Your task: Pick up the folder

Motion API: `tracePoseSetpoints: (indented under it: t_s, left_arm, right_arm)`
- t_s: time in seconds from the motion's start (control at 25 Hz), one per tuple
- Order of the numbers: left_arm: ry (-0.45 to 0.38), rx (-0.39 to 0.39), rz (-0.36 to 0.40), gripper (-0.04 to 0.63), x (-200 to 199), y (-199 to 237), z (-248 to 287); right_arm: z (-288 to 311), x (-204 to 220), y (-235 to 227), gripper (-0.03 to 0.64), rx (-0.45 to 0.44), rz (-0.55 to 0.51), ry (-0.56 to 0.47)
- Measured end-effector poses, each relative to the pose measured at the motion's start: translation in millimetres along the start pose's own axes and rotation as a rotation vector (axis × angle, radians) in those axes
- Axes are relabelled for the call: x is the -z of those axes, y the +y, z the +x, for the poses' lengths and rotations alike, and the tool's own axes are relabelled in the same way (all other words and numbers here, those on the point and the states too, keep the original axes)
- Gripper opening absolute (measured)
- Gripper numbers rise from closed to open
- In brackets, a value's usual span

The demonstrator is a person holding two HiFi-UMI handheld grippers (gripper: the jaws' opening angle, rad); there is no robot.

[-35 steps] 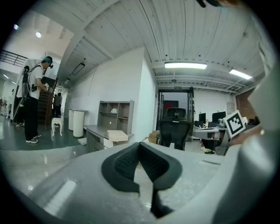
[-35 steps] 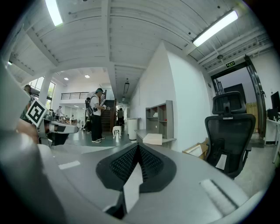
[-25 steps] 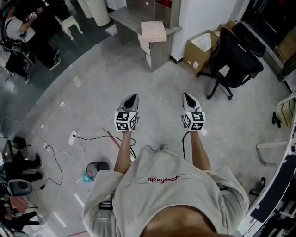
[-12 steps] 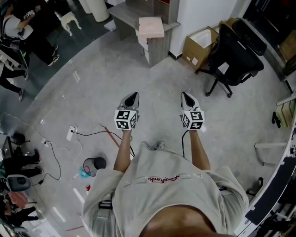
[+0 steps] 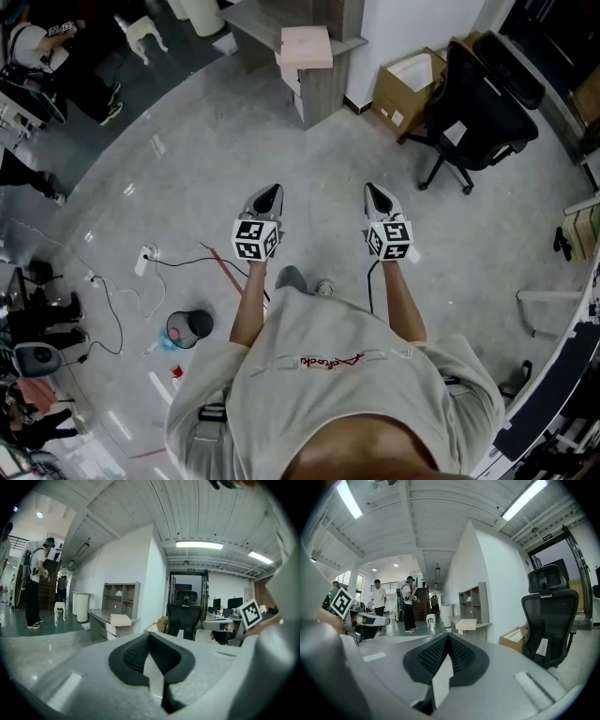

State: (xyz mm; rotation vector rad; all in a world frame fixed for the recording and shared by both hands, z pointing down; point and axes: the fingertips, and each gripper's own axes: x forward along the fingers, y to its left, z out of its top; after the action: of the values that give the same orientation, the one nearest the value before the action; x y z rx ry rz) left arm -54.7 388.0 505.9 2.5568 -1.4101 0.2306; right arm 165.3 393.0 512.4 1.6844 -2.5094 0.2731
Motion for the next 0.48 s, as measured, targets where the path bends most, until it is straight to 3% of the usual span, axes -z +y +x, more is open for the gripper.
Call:
tracePoseSetpoints:
  t_s: [0.48]
  left_arm:
    - [-0.015,0.004,0.005,-0.002,-5.3,-1.2,28.2]
  right_arm:
    - [13.9,1.4,-21.1,0.006,0.004,-0.005,-0.005]
